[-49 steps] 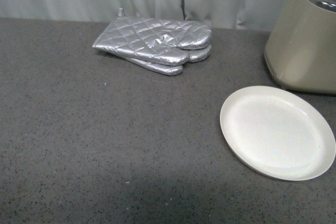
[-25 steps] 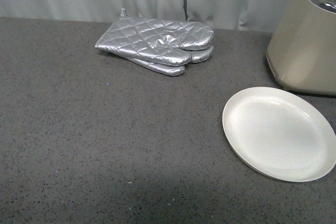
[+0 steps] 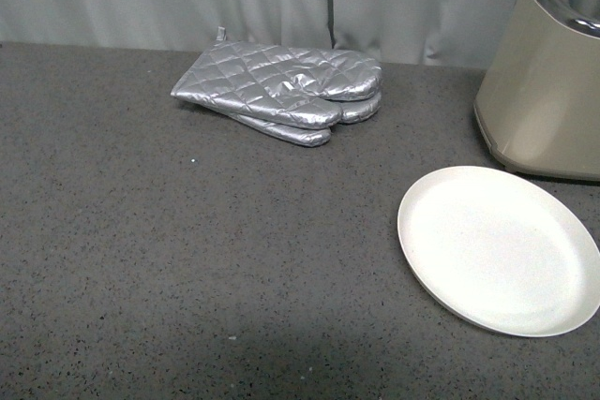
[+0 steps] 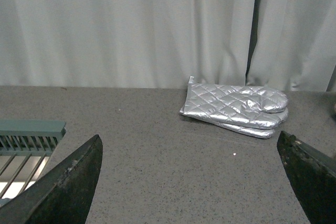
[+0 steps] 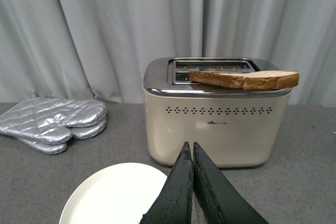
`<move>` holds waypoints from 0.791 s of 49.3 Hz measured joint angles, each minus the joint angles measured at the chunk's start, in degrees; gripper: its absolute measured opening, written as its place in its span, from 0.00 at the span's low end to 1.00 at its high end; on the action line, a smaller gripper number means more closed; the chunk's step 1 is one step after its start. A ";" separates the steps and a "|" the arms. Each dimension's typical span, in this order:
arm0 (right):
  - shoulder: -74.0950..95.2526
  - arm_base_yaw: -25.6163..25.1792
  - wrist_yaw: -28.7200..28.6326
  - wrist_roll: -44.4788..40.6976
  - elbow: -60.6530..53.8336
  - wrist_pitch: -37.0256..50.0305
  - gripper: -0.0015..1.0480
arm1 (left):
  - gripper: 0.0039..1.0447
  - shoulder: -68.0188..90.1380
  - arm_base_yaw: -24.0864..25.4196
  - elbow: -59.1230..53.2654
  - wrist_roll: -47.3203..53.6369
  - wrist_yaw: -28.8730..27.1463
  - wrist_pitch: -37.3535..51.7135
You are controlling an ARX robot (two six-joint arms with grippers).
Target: Put bread into toaster
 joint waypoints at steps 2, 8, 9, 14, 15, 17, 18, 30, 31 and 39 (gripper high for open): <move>0.00 -0.04 -0.04 -0.07 -0.02 0.00 0.01 | 0.94 0.00 0.00 0.00 0.00 -0.02 0.00; 0.00 -0.07 0.09 -0.09 -0.02 0.00 0.01 | 0.94 0.00 0.00 0.00 0.00 0.02 0.00; 0.00 -0.09 0.11 -0.11 0.00 0.00 0.01 | 0.94 0.00 0.00 0.00 0.00 0.07 0.00; 0.00 -0.15 0.09 -0.22 -0.02 0.00 0.09 | 0.94 0.00 0.00 0.00 0.00 0.07 0.00; 0.00 -0.15 0.09 -0.24 0.00 0.00 0.11 | 0.94 0.00 0.00 0.00 0.00 0.07 0.00; 0.00 -0.15 0.09 -0.24 -0.02 0.00 0.18 | 0.94 0.00 0.00 0.00 0.00 0.04 0.00; 0.00 -0.15 0.07 -0.24 0.00 0.00 0.21 | 0.94 0.00 0.00 0.00 0.00 0.04 0.00; 0.00 -0.15 0.09 -0.24 -0.02 0.00 0.65 | 0.94 0.00 0.00 0.00 0.00 0.04 0.00; 0.00 -0.15 0.09 -0.24 0.00 0.00 0.69 | 0.94 0.00 0.00 0.00 0.00 0.04 0.00; 0.00 -0.15 0.07 -0.20 -0.02 0.00 0.93 | 0.94 0.00 0.00 0.00 0.00 0.04 0.00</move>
